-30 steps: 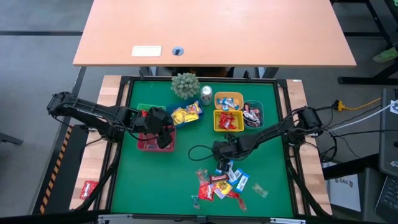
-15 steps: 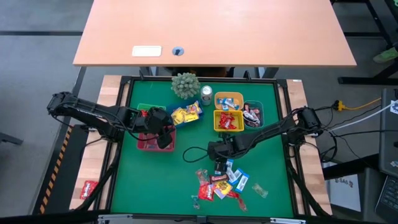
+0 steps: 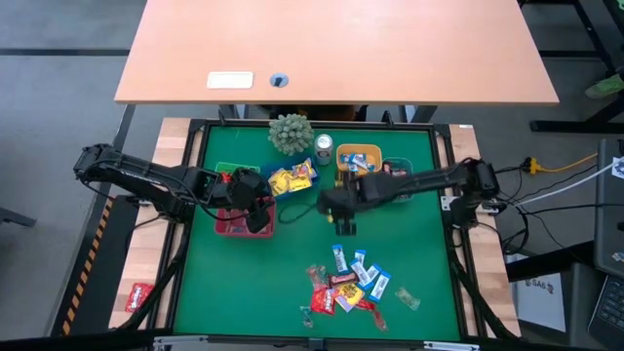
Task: Sort candy
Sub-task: Put the blue chocolate bar into the orange bin
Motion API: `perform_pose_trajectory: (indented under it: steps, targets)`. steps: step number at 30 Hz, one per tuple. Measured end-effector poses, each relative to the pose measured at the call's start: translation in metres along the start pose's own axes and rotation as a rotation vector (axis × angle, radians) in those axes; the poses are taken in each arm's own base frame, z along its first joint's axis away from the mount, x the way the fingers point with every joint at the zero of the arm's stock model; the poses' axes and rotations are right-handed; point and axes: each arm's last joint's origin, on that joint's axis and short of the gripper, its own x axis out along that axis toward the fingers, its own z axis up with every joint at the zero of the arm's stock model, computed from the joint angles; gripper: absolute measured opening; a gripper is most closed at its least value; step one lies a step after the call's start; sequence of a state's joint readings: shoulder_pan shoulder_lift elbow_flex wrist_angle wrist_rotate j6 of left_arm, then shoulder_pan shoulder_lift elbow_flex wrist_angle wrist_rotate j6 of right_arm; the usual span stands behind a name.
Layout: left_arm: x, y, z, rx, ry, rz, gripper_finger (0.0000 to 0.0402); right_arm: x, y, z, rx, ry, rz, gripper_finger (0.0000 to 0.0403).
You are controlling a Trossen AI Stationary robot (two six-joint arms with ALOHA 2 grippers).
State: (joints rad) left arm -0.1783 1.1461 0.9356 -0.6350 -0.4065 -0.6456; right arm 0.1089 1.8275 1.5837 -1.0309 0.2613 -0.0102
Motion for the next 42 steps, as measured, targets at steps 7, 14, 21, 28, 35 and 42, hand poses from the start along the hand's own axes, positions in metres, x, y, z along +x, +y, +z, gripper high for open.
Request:
perform_pose_trajectory:
  steps: [7, 14, 21, 28, 35, 42]
  targets:
    - [0.0, 0.0, 0.0, 0.0, 0.0, 0.0, 0.0131, 0.012, -0.066, -0.009, 0.044, 0.071, -0.064, 0.0122]
    - [0.0, 0.0, 0.0, 0.0, 0.0, 0.0, 0.0131, 0.024, -0.125, -0.027, 0.194, 0.119, -0.078, 0.0122]
    - [0.0, 0.0, 0.0, 0.001, 0.0, 0.0, 0.0131, 0.029, -0.161, -0.044, 0.299, 0.137, -0.07, 0.0122]
    - [0.0, 0.0, 0.0, 0.001, 0.0, 0.0, 0.0131, 0.031, -0.179, -0.054, 0.351, 0.153, -0.085, 0.0123]
    - [0.0, 0.0, 0.0, 0.002, 0.0, 0.0, 0.0131, 0.031, -0.179, -0.054, 0.351, 0.16, -0.089, 0.0169]
    - [0.0, 0.0, 0.0, 0.002, 0.0, 0.0, 0.0131, 0.03, -0.177, -0.056, 0.354, 0.176, -0.082, 0.0221]
